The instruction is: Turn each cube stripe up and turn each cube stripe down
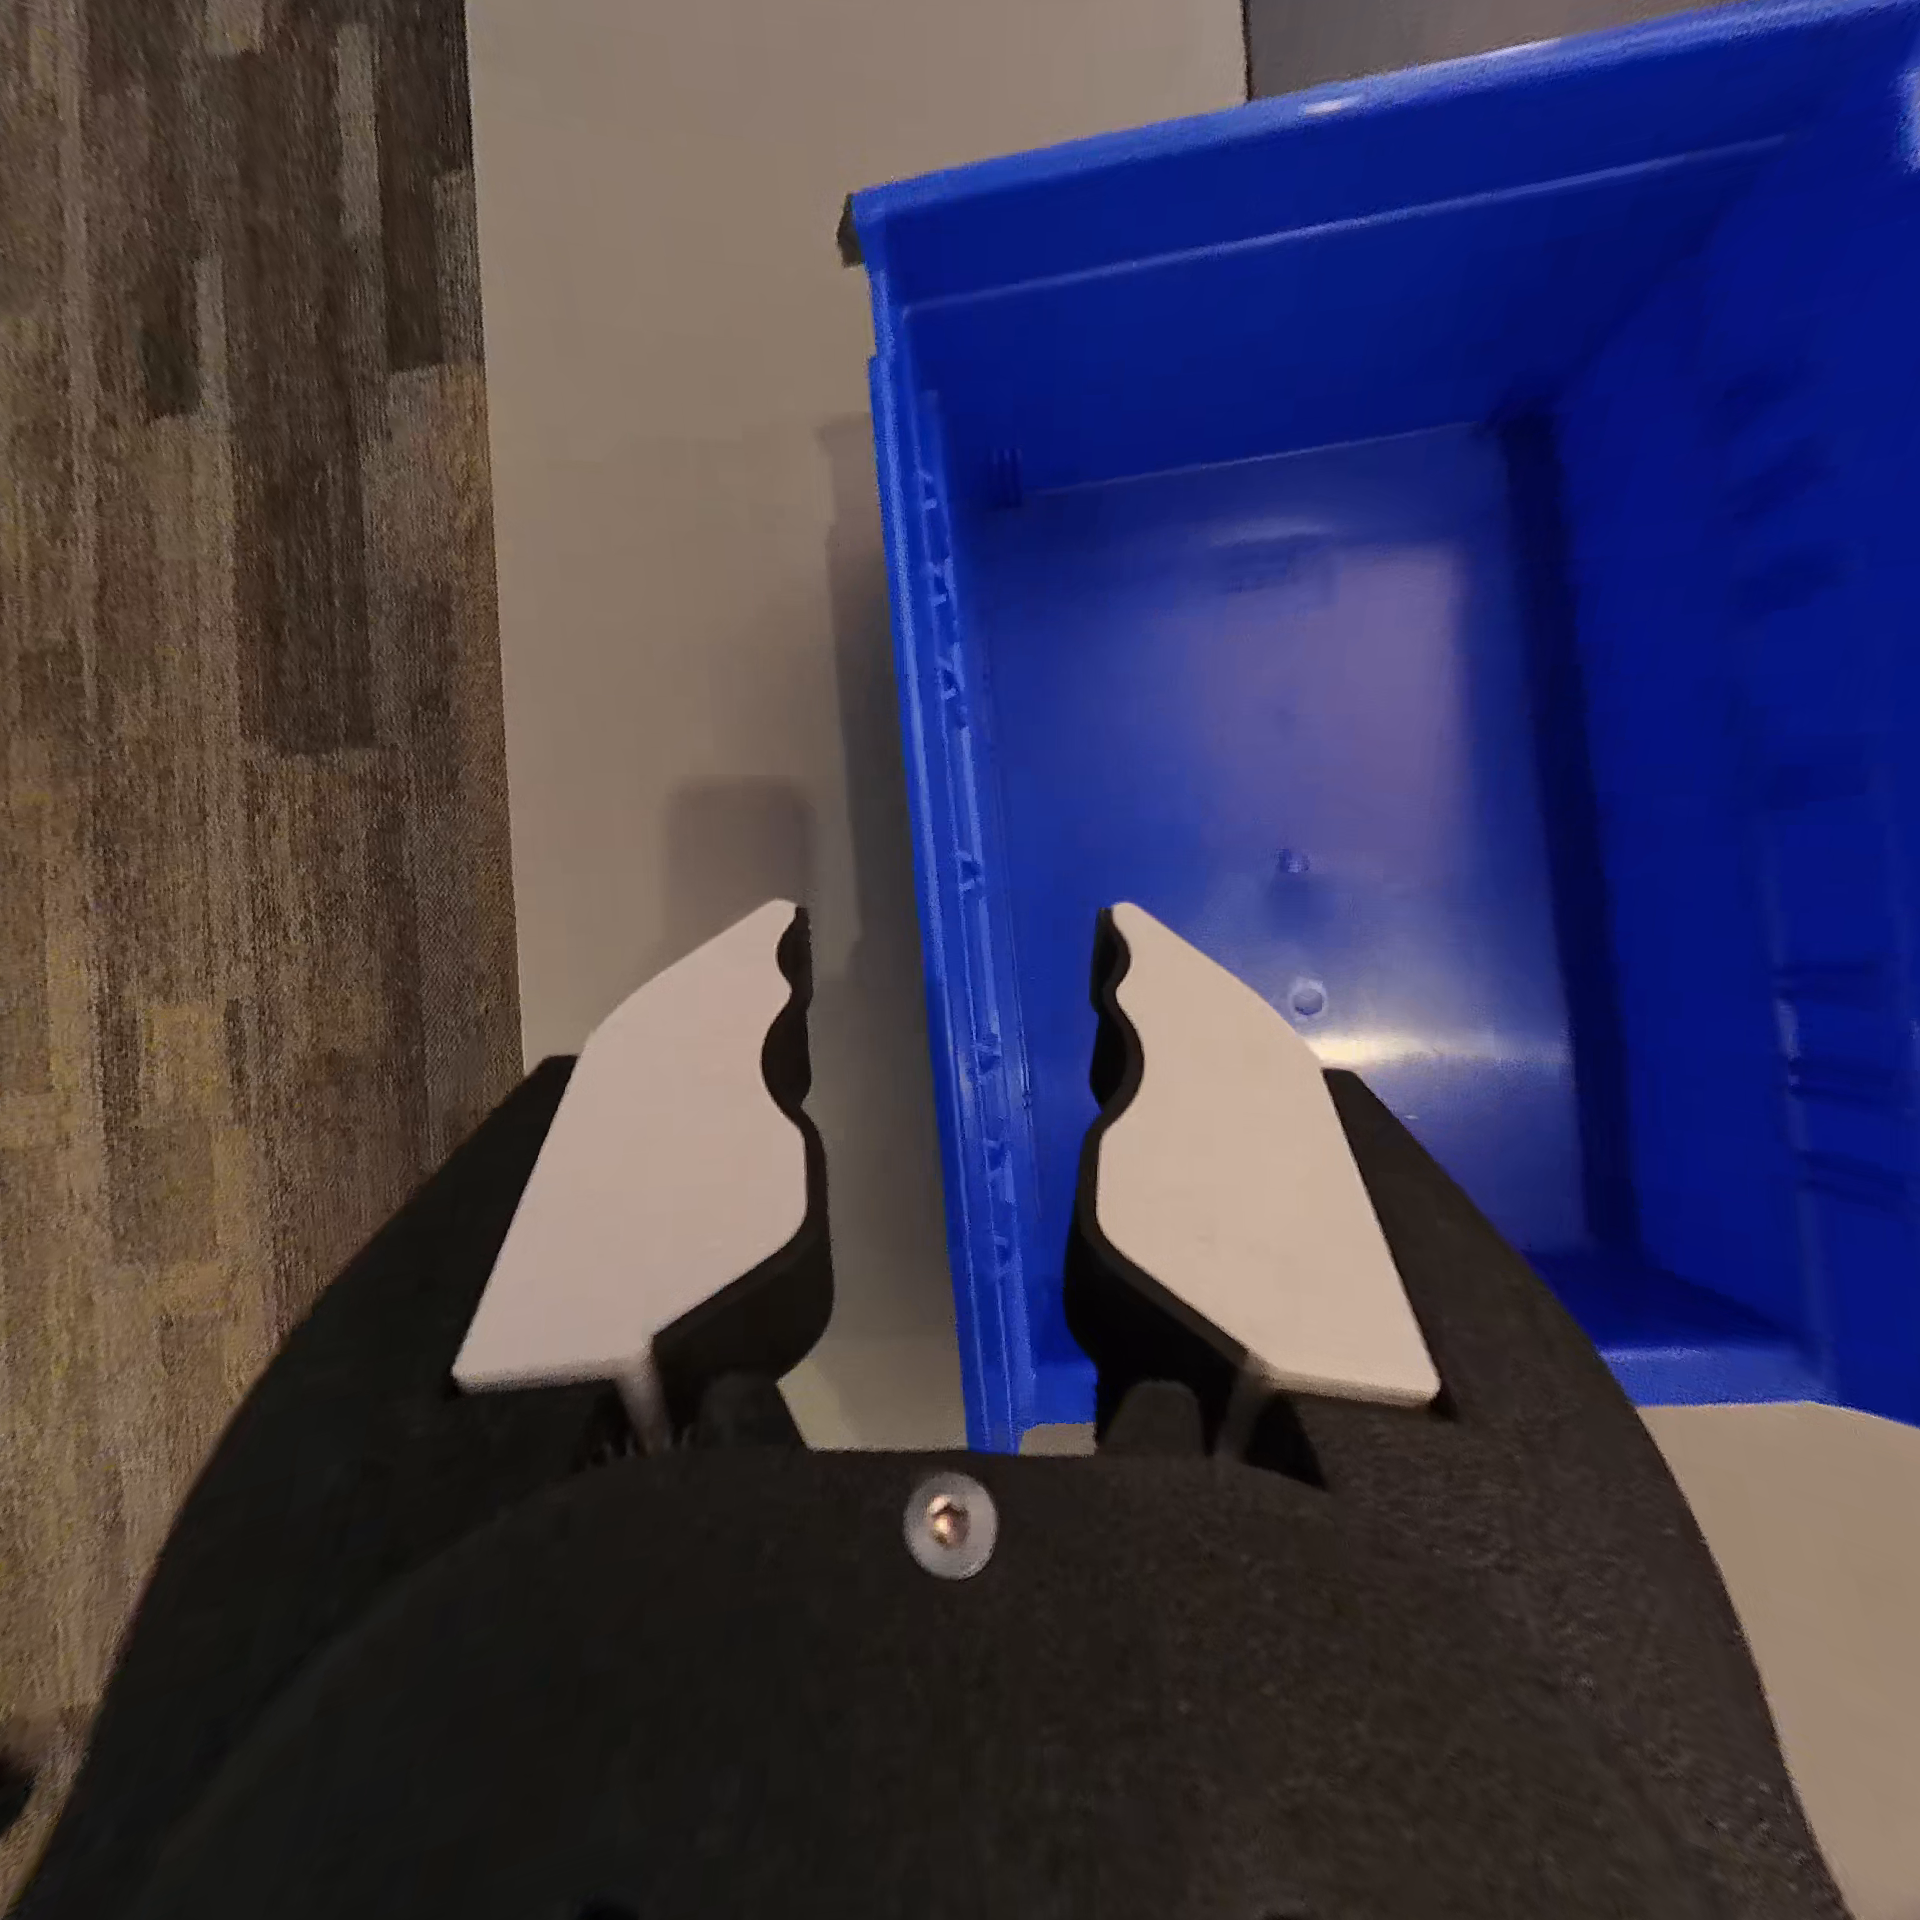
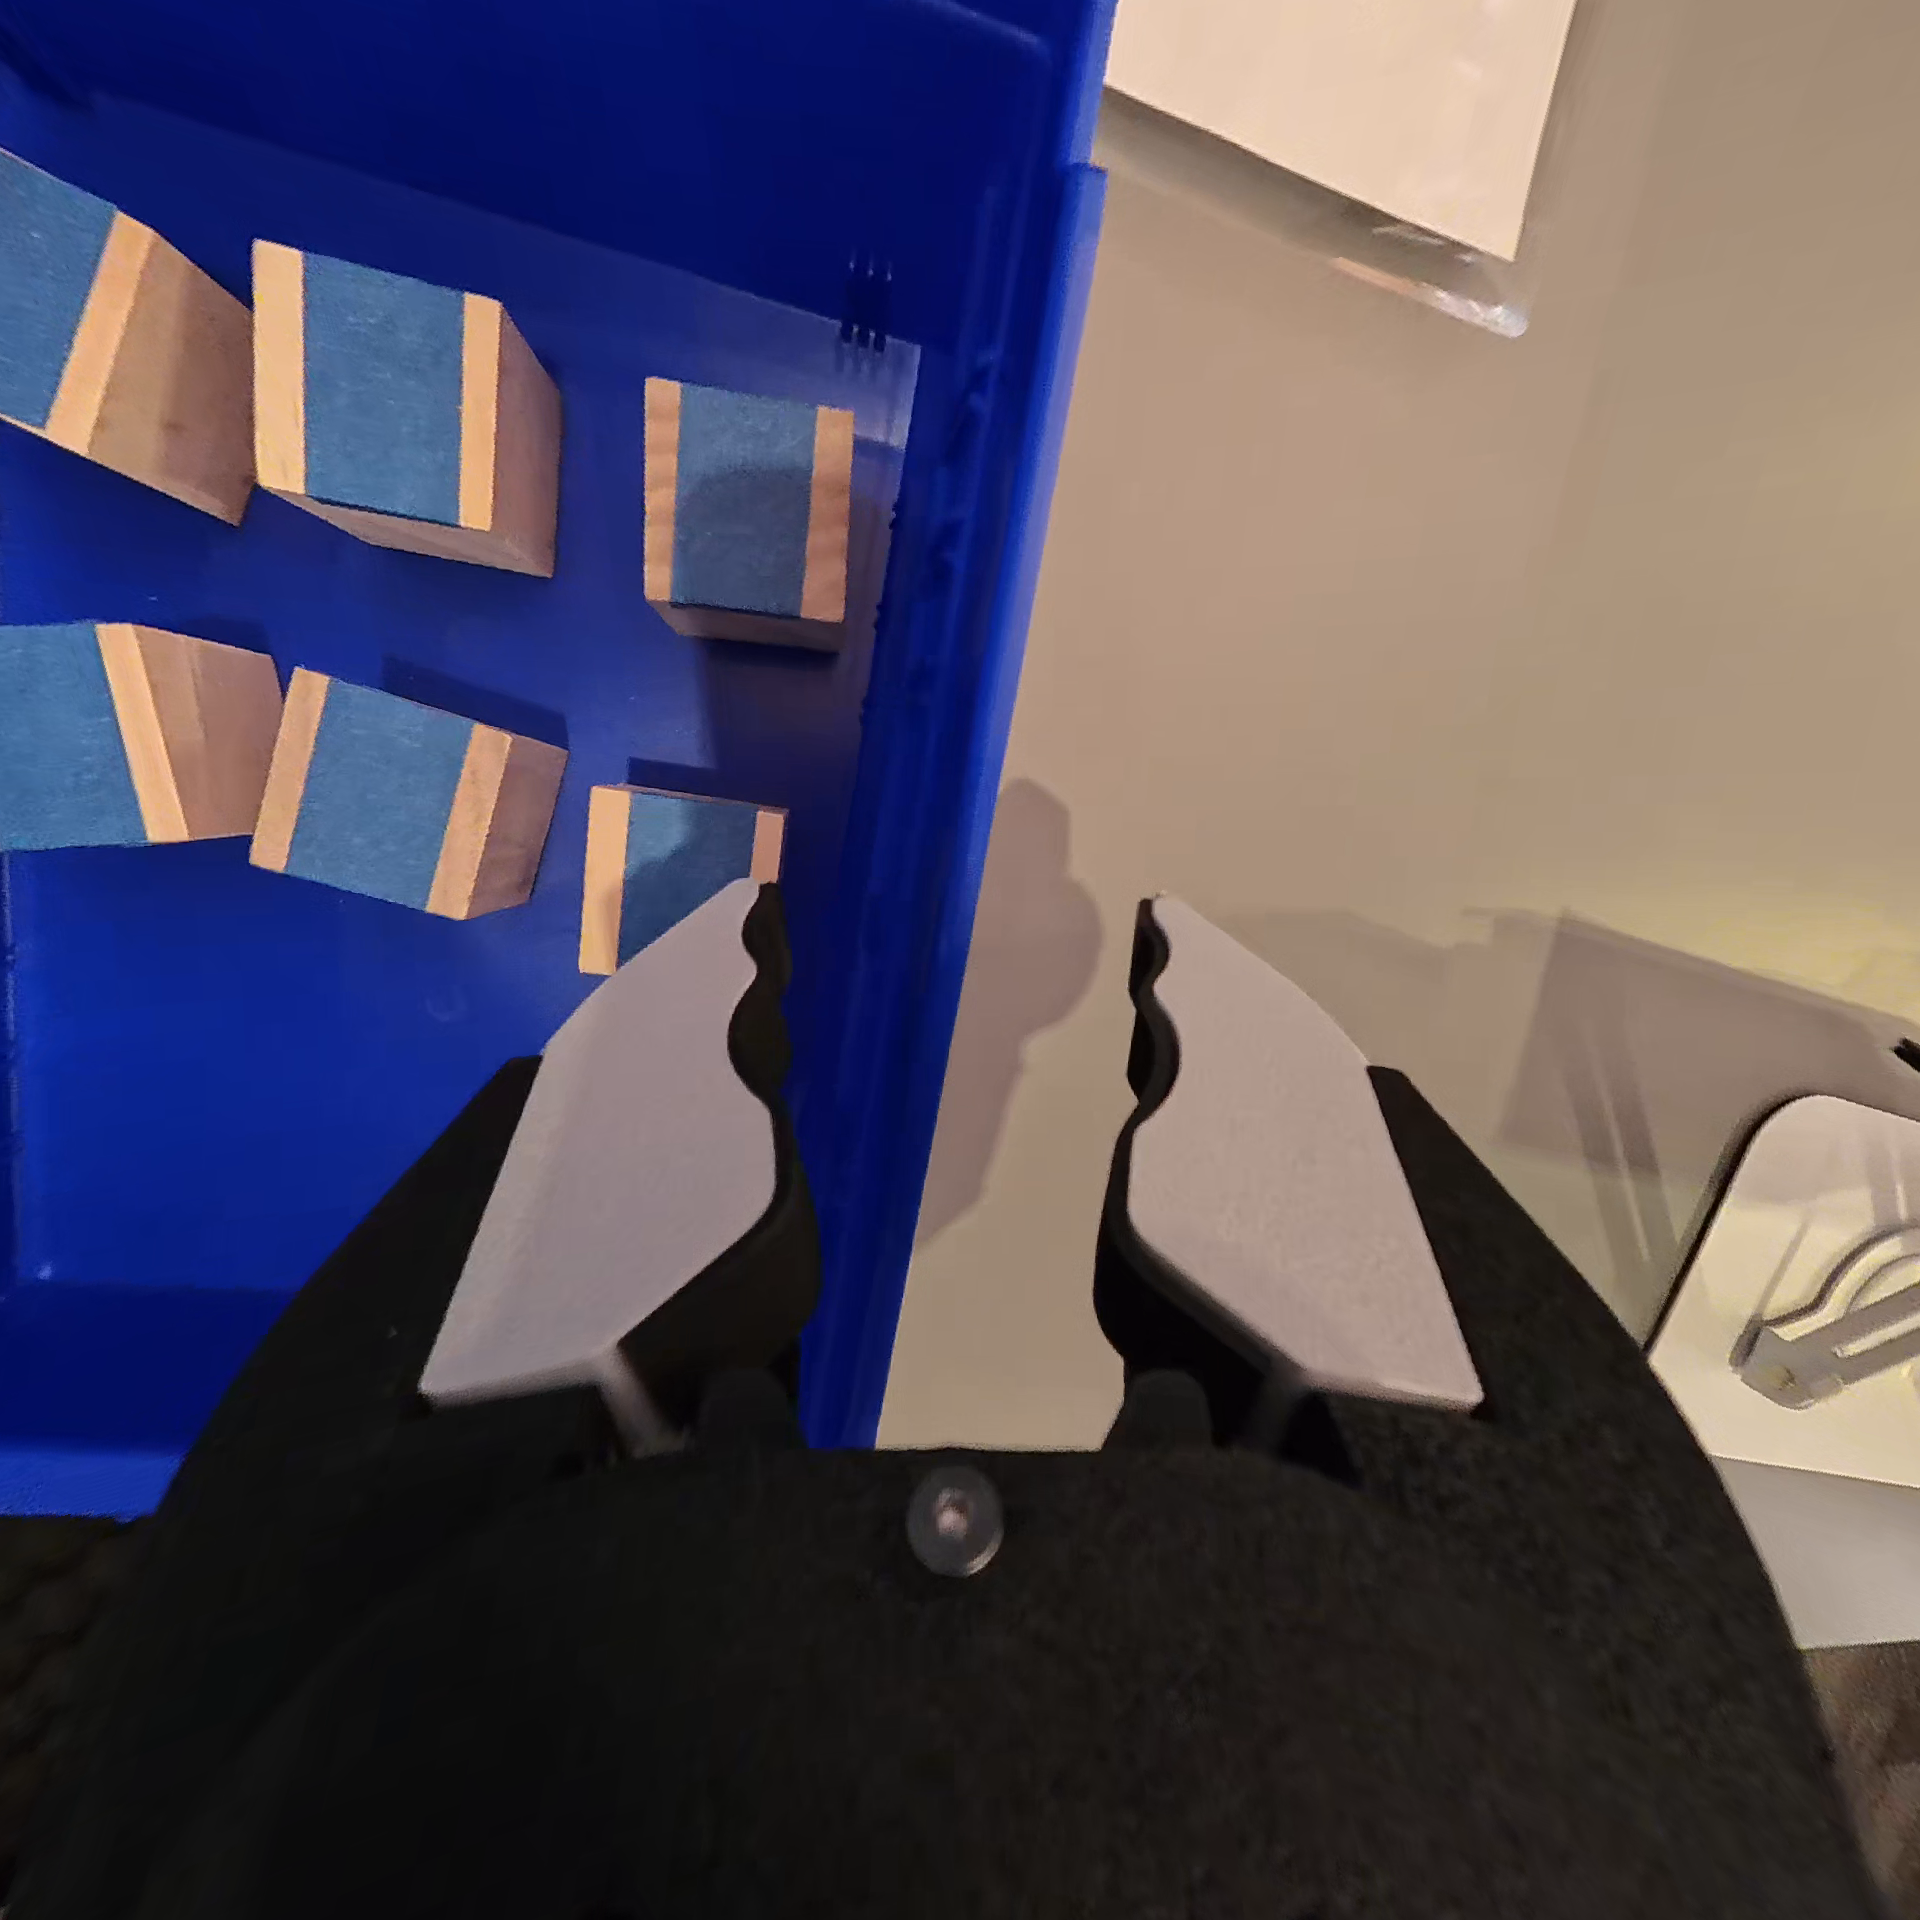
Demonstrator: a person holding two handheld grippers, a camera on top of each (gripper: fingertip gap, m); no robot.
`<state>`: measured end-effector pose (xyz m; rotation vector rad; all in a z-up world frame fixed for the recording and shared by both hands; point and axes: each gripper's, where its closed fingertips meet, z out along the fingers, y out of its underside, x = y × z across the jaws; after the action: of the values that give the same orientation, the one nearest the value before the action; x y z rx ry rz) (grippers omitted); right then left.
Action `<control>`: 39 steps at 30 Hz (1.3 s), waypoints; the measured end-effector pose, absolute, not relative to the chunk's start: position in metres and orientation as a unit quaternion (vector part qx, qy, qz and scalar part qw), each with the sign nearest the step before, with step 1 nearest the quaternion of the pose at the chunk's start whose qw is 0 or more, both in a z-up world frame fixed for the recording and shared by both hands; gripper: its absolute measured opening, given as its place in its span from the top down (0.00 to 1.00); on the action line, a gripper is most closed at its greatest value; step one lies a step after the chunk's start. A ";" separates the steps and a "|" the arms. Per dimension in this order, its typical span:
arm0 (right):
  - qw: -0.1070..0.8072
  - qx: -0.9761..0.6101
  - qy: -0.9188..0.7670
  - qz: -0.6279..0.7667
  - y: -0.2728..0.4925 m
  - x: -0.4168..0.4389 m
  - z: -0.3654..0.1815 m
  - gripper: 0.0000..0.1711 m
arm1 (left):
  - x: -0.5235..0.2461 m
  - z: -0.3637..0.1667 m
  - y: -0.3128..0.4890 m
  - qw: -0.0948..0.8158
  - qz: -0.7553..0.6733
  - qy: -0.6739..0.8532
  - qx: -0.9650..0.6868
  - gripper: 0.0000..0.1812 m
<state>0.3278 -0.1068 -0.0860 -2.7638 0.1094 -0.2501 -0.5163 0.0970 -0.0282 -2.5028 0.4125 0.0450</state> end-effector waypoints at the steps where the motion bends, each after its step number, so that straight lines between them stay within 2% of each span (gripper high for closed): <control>1: 0.176 -0.980 0.038 -0.087 -0.107 0.328 -0.089 0.62 | -0.520 -0.032 0.099 0.292 0.020 0.150 -0.944 0.71; 11: 0.136 -0.987 0.049 -0.063 -0.107 0.327 -0.111 0.65 | -0.530 -0.087 0.103 0.193 0.004 0.122 -0.974 0.74; 16: 0.130 -0.988 0.069 -0.048 -0.108 0.326 -0.115 0.72 | -0.527 -0.101 0.095 0.150 -0.009 0.119 -0.982 0.78; 21: 0.127 -0.989 0.074 -0.024 -0.110 0.323 -0.118 0.84 | -0.517 -0.106 0.091 0.130 -0.041 0.100 -0.986 0.95; 23: 0.129 -0.989 0.072 -0.001 -0.109 0.317 -0.119 0.91 | -0.517 -0.106 0.091 0.128 -0.037 0.102 -0.986 0.97; 26: 0.123 -0.990 0.075 0.012 -0.109 0.313 -0.119 0.95 | -0.514 -0.106 0.088 0.119 -0.043 0.104 -0.987 0.97; 32: 0.113 -0.988 0.103 0.025 -0.109 0.311 -0.119 0.96 | -0.500 -0.106 0.084 0.096 -0.022 0.121 -0.988 0.97; 39: 0.093 -0.988 0.116 0.038 -0.100 0.290 -0.119 0.96 | -0.436 -0.107 0.084 0.085 -0.016 0.185 -0.979 0.96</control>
<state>0.2900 -0.1003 -0.1186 -2.9319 0.3452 0.1142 -0.4360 0.0843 -0.1069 -2.9186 0.5517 -0.0490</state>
